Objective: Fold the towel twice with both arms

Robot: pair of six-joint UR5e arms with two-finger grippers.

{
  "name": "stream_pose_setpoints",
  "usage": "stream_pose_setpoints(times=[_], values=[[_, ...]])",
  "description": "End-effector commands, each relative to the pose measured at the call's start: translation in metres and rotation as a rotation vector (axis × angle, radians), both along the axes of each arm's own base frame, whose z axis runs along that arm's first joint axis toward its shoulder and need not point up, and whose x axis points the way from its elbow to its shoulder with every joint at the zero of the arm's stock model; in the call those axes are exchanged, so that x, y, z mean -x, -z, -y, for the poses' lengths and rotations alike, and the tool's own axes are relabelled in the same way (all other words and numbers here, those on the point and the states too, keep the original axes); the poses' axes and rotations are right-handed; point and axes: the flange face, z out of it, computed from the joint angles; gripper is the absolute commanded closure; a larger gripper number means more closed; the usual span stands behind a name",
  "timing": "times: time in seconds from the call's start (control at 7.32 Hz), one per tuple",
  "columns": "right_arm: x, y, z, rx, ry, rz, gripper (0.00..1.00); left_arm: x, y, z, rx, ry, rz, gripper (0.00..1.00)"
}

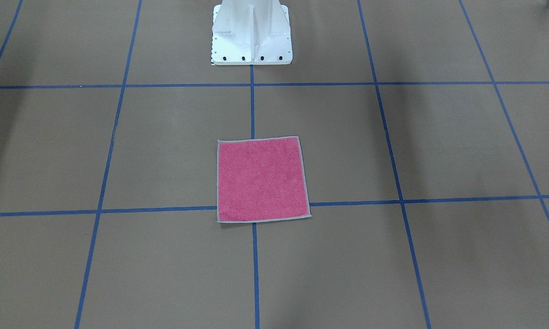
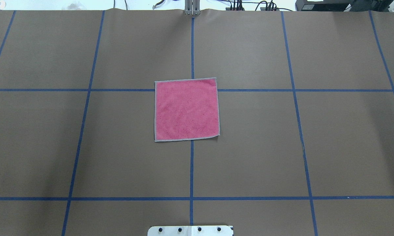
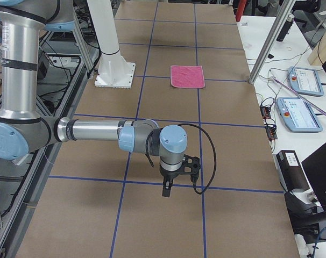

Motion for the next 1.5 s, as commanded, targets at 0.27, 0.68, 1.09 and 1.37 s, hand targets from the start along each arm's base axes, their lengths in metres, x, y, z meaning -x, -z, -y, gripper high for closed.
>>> stream_pose_setpoints(times=[0.27,0.68,1.09,1.37], values=[[0.005,0.004,0.007,-0.004,0.004,0.002,0.0,-0.001,0.014,0.014,-0.03,0.0,0.001,0.0],[0.007,0.013,0.014,-0.025,0.006,0.016,0.0,-0.005,0.043,0.036,-0.08,0.007,-0.057,0.0],[0.025,0.034,0.023,-0.261,0.035,0.107,0.0,-0.027,0.07,0.057,-0.151,-0.038,-0.098,0.0],[0.064,0.053,0.034,-0.209,0.02,0.167,0.0,-0.069,0.079,0.065,-0.133,-0.063,-0.119,0.0]])
